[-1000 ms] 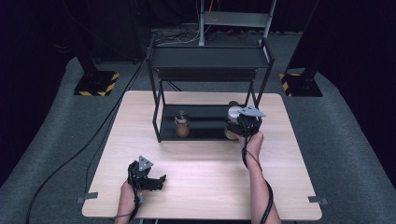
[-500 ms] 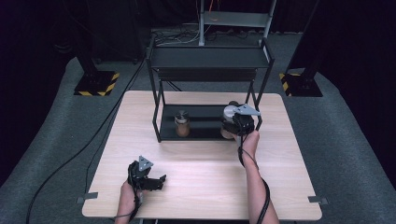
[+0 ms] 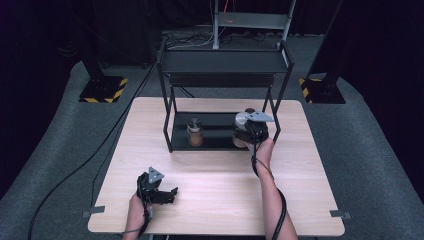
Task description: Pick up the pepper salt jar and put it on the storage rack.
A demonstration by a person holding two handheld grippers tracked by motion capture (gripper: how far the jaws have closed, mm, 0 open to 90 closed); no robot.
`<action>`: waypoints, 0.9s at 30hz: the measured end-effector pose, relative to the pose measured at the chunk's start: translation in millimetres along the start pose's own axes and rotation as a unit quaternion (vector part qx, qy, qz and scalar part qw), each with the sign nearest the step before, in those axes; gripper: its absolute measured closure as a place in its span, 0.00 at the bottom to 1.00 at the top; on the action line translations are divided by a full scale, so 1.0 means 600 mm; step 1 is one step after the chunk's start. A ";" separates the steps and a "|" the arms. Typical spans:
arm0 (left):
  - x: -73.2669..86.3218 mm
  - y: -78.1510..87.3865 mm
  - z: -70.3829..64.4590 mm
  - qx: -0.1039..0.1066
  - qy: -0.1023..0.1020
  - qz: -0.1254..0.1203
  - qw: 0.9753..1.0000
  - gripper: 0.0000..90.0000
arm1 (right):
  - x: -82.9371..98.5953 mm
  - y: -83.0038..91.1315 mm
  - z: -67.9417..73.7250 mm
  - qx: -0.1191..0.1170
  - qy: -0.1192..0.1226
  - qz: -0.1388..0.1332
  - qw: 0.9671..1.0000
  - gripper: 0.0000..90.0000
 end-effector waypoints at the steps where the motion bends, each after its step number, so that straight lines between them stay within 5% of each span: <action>1: 0.000 0.000 0.000 0.000 0.000 0.000 1.000 0.04 | -0.001 -0.001 0.000 -0.001 -0.001 0.001 1.000 0.37; 27: 0.000 0.000 0.000 0.000 0.000 0.000 1.000 0.04 | -0.022 -0.032 0.021 -0.017 0.009 0.005 1.000 0.37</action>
Point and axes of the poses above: each handheld gripper's, and its own axes: y roughly backward along the jaws, x roughly out of its underside, z roughly to its left, the point moved 1 cm from there along -y, roughly forward along the jaws, and after that the axes turned 15 degrees about z, right-handed, at the moved point
